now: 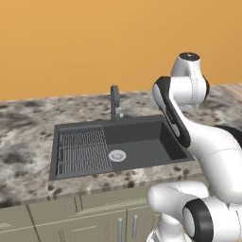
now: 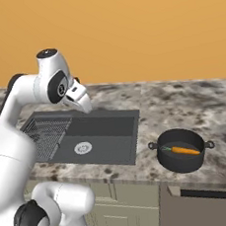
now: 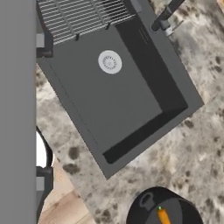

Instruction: Dump the carrot from the pot into the sink. Then turn on the water and wash the carrot. Then turn off the water and put the carrot back in the pot.

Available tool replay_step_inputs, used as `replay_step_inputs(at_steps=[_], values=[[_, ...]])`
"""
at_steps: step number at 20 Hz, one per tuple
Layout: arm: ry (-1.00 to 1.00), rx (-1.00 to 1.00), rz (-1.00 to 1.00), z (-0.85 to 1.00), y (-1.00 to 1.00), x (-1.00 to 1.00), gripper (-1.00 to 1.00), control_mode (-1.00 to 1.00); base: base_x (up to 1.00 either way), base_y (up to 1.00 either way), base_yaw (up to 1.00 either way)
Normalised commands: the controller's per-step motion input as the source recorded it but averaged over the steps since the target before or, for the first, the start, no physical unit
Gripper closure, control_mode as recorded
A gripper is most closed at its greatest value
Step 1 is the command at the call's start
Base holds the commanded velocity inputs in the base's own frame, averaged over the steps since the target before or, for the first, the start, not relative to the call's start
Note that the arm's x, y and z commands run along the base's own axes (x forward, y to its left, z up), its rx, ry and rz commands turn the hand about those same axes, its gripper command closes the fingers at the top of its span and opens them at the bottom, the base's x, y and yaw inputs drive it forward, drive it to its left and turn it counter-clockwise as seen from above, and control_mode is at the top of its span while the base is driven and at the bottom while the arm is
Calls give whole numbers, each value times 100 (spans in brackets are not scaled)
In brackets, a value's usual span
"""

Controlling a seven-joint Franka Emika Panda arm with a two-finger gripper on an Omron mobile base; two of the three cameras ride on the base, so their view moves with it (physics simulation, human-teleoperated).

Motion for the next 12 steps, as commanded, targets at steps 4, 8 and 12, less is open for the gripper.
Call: replay_step_inputs(at_steps=[4, 8, 12], values=[[2, 13, -27, -6, -51, -5, -100, -100, 0, 0, 0], [2, 14, -25, -9, -57, -6, -100, -100, 0, 0, 0], [4, 9, -22, -19, -52, -9, -100, -100, 0, 0, 0]])
